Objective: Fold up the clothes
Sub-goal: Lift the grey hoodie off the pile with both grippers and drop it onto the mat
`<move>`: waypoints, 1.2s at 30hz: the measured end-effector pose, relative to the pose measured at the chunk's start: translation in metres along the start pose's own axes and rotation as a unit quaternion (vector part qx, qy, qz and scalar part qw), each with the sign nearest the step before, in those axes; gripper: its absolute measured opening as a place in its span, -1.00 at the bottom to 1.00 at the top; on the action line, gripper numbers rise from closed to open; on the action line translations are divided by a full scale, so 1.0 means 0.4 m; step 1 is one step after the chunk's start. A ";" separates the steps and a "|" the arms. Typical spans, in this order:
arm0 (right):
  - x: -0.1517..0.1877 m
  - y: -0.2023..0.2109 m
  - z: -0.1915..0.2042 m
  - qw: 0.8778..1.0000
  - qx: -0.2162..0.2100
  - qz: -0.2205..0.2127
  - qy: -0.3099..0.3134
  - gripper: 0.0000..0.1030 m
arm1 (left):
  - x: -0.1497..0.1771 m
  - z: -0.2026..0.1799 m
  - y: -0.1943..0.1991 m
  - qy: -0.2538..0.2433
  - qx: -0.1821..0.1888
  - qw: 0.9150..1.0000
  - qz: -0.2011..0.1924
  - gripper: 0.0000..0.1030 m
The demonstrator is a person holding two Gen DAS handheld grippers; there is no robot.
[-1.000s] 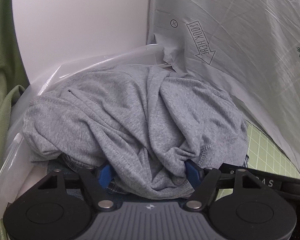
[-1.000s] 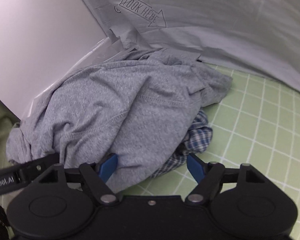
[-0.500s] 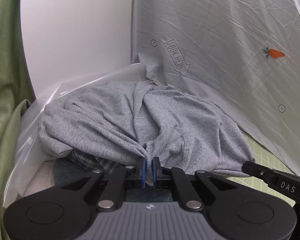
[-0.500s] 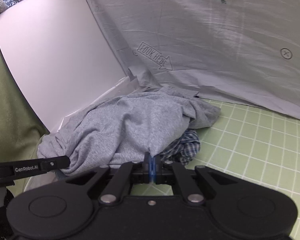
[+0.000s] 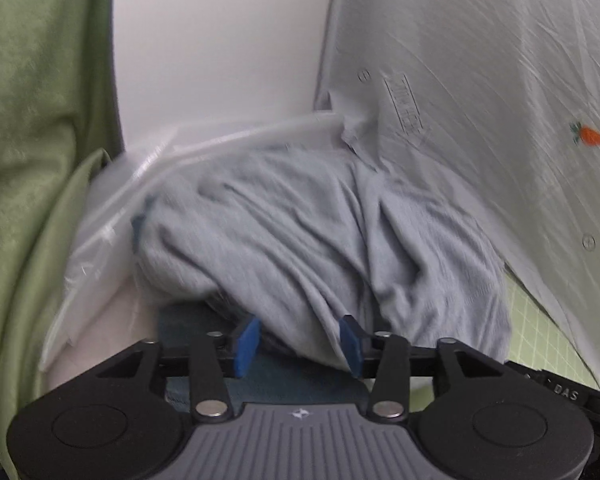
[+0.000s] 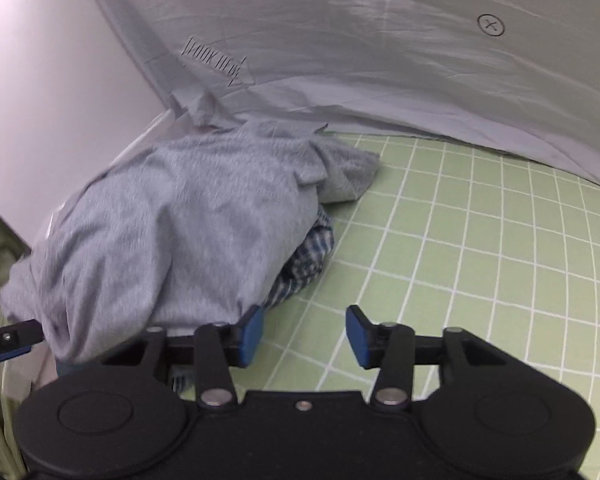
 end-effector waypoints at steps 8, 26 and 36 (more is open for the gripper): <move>-0.139 -0.124 -0.003 0.999 0.006 -0.011 -0.047 0.58 | -0.158 0.107 -0.173 0.018 -0.081 0.997 -0.003 0.64; -0.138 -0.393 -0.027 0.965 -0.072 0.054 -0.245 0.54 | -0.127 0.089 -0.319 0.104 -0.037 0.992 0.054 0.04; -0.189 -0.315 0.001 0.982 -0.100 -0.015 -0.159 -0.58 | -0.131 0.086 -0.319 0.099 -0.045 0.993 0.049 -0.40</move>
Point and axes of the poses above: each gripper's, at about its wrist camera, not at the fingertips, and y roughly against the way its jaws point, z to its left, x to its underside, the point moved 9 cm from there along -y, roughly the way its jaws point, and after that the axes turned 10 degrees about -z, right-handed, at the moved point
